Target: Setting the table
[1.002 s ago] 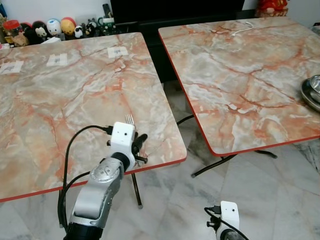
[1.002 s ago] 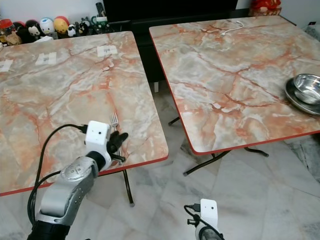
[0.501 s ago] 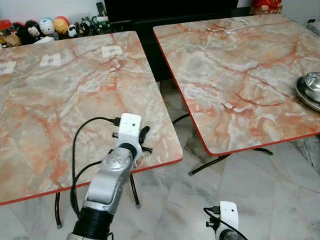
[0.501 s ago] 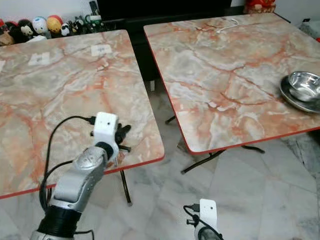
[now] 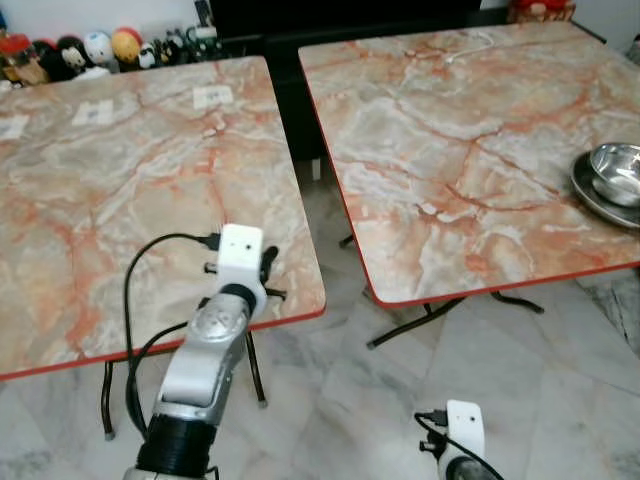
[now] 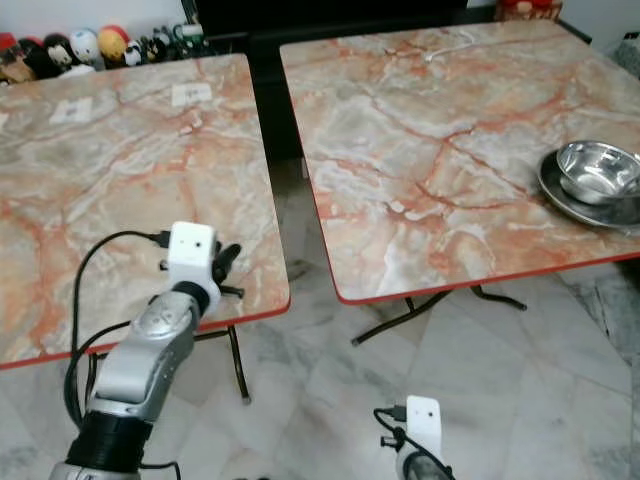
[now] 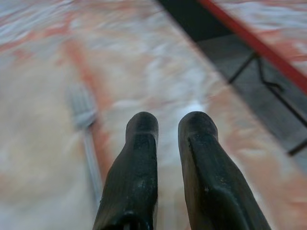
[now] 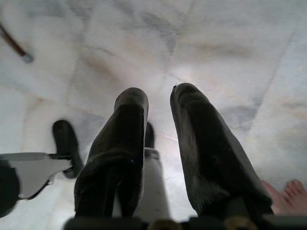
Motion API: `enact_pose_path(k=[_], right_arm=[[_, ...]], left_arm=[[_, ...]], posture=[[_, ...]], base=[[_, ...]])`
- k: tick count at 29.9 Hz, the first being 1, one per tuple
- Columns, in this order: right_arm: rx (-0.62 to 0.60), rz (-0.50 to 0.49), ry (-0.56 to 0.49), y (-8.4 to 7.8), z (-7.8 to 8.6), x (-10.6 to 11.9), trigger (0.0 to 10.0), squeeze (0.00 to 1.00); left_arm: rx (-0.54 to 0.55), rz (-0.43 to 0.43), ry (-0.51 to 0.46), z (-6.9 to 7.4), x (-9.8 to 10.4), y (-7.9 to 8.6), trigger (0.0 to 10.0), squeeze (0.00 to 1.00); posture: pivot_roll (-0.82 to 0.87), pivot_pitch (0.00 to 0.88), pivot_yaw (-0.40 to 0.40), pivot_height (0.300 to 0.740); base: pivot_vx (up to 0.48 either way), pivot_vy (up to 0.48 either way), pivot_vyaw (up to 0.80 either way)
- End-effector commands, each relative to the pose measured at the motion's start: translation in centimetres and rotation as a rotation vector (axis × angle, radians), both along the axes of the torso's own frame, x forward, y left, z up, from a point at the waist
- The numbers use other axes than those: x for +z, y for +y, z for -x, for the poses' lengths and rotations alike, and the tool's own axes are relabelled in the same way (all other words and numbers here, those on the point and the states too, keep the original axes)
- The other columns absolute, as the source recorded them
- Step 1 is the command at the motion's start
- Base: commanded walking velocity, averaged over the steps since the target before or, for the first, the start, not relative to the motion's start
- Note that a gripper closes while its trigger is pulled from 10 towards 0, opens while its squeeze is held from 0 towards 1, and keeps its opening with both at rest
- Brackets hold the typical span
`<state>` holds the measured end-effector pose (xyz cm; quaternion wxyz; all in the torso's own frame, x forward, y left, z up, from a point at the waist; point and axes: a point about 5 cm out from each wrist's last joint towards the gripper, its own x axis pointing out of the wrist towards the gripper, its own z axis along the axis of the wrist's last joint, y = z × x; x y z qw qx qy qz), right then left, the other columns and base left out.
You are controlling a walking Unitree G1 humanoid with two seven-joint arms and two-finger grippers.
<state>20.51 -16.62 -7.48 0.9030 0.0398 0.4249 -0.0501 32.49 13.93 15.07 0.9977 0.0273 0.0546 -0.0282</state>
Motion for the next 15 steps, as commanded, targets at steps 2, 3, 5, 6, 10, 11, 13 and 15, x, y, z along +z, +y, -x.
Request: enact_pose_path(k=[2,3,5,6,10,11,13,15], right_arm=[[-0.004,-0.007,0.017,0.2,0.4,-0.2,10.0,0.00],[-0.004,-0.007,0.017,0.2,0.3,-0.2,10.0,0.00],[-0.004,-0.008,0.017,0.2,0.4,-0.2,10.0,0.00],[-0.005,-0.008,0.016,0.2,0.4,-0.2,10.0,0.00],[-0.010,-0.007,0.015,0.2,0.4,-0.2,10.0,0.00],[-0.012,-0.007,0.015,0.2,0.4,-0.2,10.0,0.00],[-0.014,-0.006,0.016,0.2,0.4,-0.3,10.0,0.00],[-0.015,-0.006,0.016,0.2,0.4,-0.3,10.0,0.00]], left_arm=[[0.073,0.021,0.009,-0.8,-0.5,1.0,10.0,0.00],[0.074,0.036,0.015,-1.2,-0.6,1.0,10.0,0.00],[0.068,0.052,0.026,-1.7,-0.7,0.9,10.0,0.00],[0.059,0.046,0.039,-1.9,-0.9,0.8,10.0,0.00],[0.061,0.101,0.075,-2.9,-1.2,0.4,10.0,0.00],[0.070,0.117,0.059,-3.2,-0.9,0.4,10.0,0.00],[0.091,0.141,0.054,-3.6,-0.4,0.4,10.0,1.00],[0.100,0.146,0.053,-3.8,-0.4,0.4,10.0,1.00]], posture=[[0.06,0.127,0.031,0.740],[0.06,0.127,0.032,0.740],[0.05,0.126,0.033,0.740],[0.05,0.126,0.036,0.740],[0.04,0.126,0.039,0.740],[0.04,0.128,0.040,0.740],[0.04,0.128,0.040,0.740],[0.04,0.129,0.040,0.740]], base=[[0.000,0.000,0.00],[0.000,0.000,0.00],[0.000,0.000,0.00],[0.000,0.000,0.00],[0.000,0.000,0.00],[0.000,0.000,0.00],[0.000,0.000,0.00],[0.000,0.000,0.00]])
